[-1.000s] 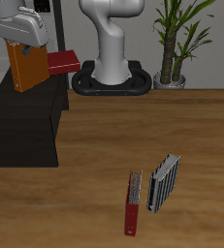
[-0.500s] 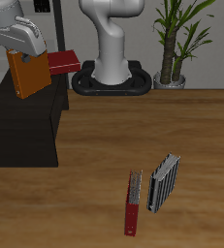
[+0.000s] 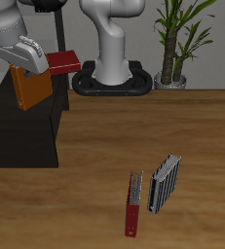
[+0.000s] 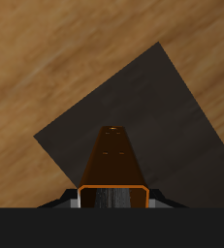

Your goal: Place the left red book flat on top of the shelf and place the orange book upright on top of the shelf

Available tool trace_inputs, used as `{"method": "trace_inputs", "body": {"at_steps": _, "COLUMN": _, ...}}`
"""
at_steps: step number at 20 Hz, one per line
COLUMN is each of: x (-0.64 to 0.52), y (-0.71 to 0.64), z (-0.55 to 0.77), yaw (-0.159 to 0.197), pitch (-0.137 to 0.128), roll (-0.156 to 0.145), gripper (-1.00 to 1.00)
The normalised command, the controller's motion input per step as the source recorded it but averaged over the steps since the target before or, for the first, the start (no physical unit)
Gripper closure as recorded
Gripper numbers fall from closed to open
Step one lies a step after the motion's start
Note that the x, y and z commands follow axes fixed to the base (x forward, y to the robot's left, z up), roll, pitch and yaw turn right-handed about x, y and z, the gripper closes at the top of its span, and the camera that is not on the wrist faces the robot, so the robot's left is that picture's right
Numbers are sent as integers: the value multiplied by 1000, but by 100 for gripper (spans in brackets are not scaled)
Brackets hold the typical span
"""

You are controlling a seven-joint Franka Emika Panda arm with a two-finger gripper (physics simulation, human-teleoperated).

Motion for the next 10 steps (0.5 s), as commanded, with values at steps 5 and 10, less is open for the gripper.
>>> {"method": "trace_inputs", "body": {"at_steps": 5, "x": -17, "y": -98, "z": -83, "yaw": -4, "pitch": 7, "roll": -21, "gripper": -100}}
{"method": "trace_inputs", "body": {"at_steps": 10, "x": -68, "y": -23, "z": 126, "yaw": 15, "pitch": -18, "roll": -20, "gripper": -100}}
